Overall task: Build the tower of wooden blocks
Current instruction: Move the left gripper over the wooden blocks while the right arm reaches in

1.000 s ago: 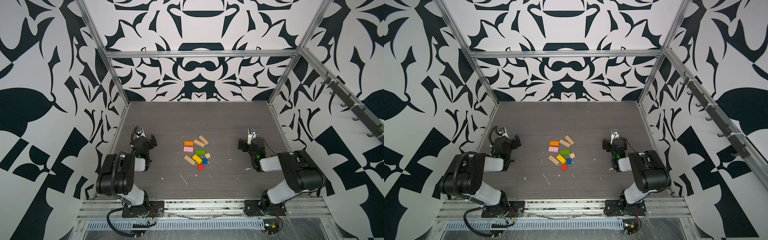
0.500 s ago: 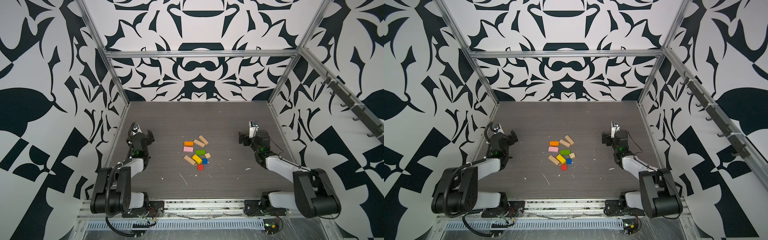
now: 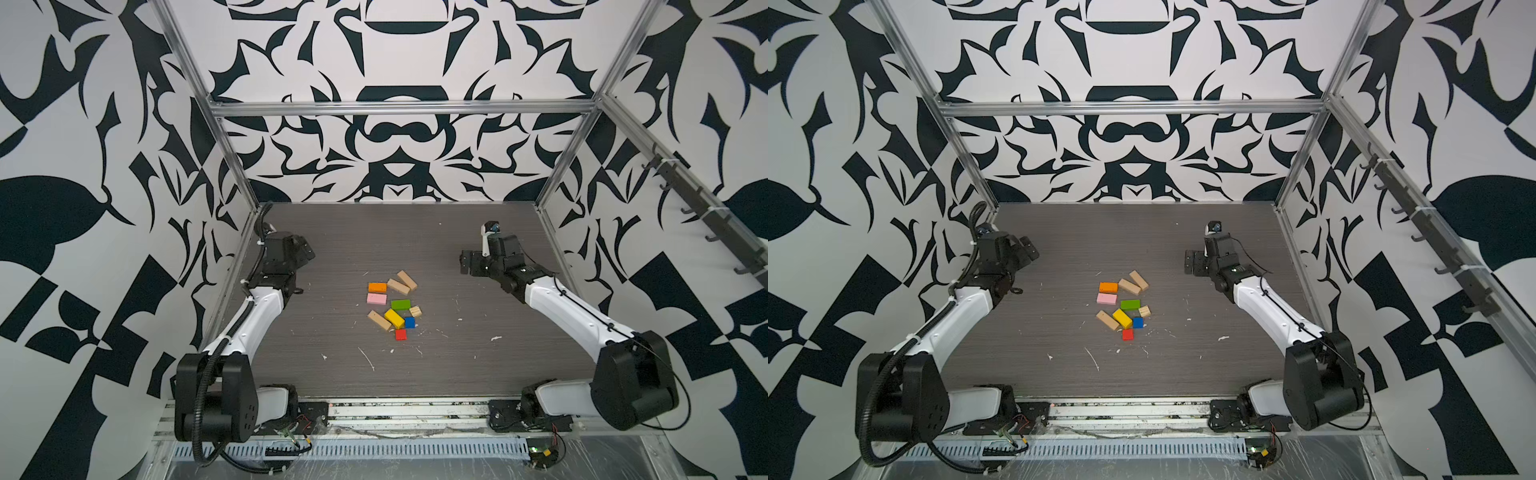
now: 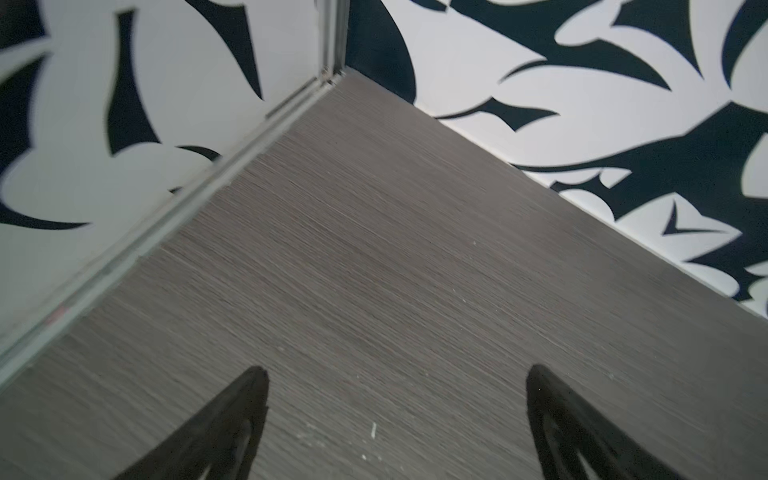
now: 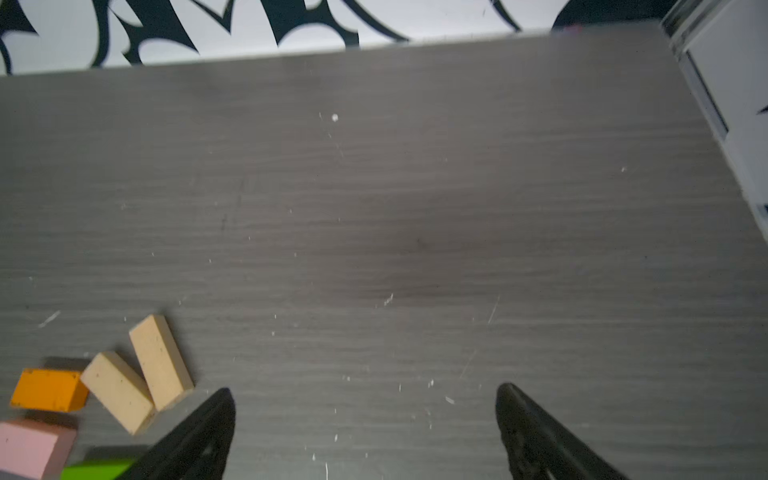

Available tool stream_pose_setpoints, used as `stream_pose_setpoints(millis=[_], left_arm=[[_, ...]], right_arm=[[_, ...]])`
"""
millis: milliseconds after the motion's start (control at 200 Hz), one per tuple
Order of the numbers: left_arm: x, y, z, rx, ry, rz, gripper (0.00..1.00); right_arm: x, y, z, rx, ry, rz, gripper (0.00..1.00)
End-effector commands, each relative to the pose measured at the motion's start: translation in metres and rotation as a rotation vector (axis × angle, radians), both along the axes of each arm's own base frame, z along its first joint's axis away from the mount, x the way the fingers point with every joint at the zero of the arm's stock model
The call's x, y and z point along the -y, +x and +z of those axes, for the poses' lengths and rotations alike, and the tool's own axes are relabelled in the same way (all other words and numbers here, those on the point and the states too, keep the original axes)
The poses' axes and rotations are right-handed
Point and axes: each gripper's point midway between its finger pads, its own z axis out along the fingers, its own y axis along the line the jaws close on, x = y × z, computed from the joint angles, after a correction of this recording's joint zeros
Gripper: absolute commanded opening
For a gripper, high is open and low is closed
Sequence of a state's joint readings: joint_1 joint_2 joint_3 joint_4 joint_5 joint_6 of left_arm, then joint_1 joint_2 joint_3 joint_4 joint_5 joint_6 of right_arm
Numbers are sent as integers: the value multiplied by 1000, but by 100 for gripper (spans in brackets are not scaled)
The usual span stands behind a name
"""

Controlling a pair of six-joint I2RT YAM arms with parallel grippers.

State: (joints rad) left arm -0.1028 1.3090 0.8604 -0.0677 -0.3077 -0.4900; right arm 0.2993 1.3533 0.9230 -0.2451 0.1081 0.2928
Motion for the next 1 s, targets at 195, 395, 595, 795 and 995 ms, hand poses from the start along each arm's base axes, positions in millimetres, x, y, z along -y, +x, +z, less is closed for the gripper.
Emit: stream_pose_setpoints(millis=[195,395,595,795,995], left_arm=[[101,-2,-26,-237,-150,-339,100],[165,-6,-45,-341,-138,-564,100],[206,-11,-52,-351,-33,-764,100],[237,-13,-54,-364,65,-938,100],[269,-12,-67,-375,152,-1056,93]], right_arm=[[-28,-50,-14,-143,226,21,100],[-36,-72,-10,-140,245,61,100],[-61,-93,-7,-142,429,147,100],[-71,-105,-18,-196,465,160,100],[-68,-105,-10,-167,494,117,100]])
